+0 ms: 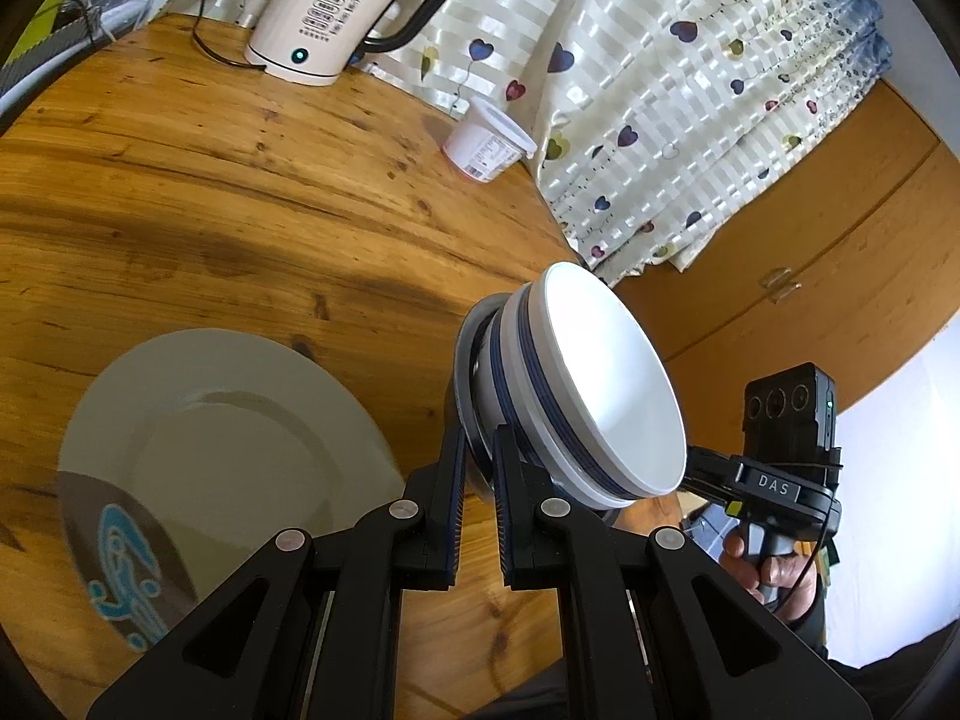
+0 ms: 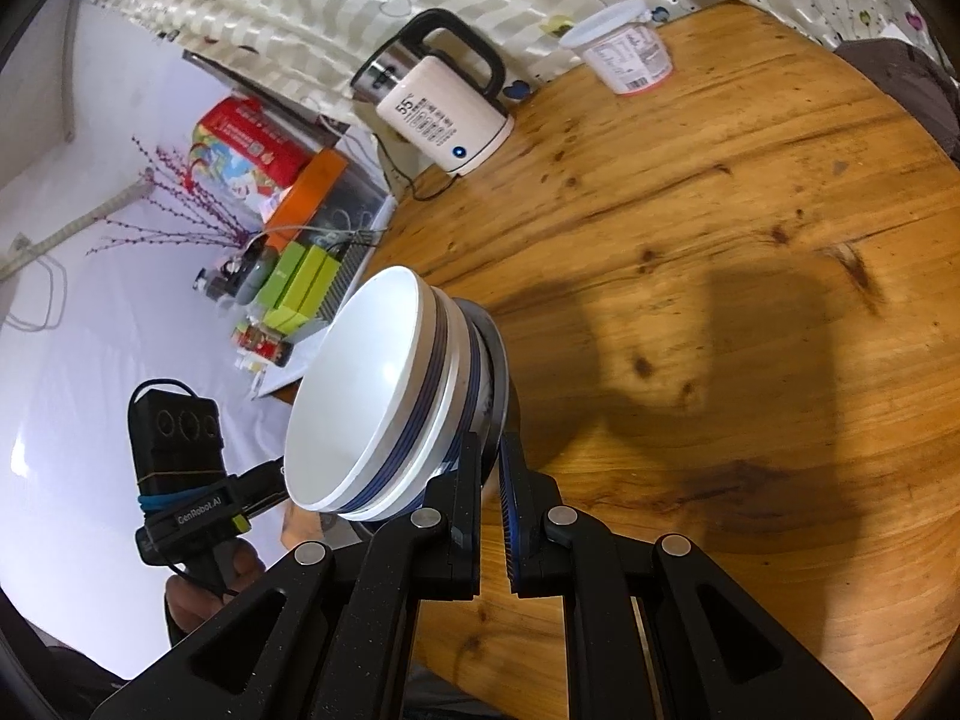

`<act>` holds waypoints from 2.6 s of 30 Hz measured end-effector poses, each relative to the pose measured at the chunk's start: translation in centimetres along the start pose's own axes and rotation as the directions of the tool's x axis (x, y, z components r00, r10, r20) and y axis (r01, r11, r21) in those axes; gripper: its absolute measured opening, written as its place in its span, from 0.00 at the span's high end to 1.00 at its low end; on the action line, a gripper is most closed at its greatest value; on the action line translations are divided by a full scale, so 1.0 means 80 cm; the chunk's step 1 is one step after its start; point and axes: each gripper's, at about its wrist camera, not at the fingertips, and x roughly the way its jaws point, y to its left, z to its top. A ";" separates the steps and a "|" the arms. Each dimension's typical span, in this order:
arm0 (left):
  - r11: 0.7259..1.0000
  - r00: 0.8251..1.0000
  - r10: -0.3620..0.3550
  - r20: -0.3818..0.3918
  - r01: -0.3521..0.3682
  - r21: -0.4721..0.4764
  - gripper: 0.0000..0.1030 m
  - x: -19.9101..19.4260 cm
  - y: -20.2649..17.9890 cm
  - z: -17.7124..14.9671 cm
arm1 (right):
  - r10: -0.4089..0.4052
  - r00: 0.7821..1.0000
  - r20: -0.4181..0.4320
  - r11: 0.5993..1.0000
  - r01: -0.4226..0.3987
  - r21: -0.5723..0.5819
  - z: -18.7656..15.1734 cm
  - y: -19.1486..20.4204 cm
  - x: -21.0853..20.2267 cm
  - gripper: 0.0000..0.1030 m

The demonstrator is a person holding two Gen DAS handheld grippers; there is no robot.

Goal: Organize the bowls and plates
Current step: 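Lower the steel bowl stack onto the green plates with both tools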

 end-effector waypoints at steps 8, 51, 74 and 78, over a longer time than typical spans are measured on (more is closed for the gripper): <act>1.000 0.999 0.017 0.030 -0.017 -0.019 0.93 -0.023 0.013 -0.004 | 0.015 1.000 -0.026 1.000 -0.015 -0.027 0.002 0.020 0.020 0.93; 0.980 0.987 0.125 0.105 -0.107 -0.167 0.93 -0.103 0.101 -0.040 | 0.055 0.979 -0.197 0.993 -0.075 -0.094 -0.014 0.089 0.130 0.92; 0.977 0.985 0.128 0.113 -0.106 -0.182 0.92 -0.108 0.108 -0.045 | 0.038 0.977 -0.211 0.990 -0.066 -0.126 -0.017 0.094 0.131 0.91; 0.977 0.982 0.151 0.114 -0.131 -0.171 0.92 -0.109 0.104 -0.045 | 0.023 0.979 -0.202 0.988 -0.053 -0.146 -0.020 0.096 0.123 0.90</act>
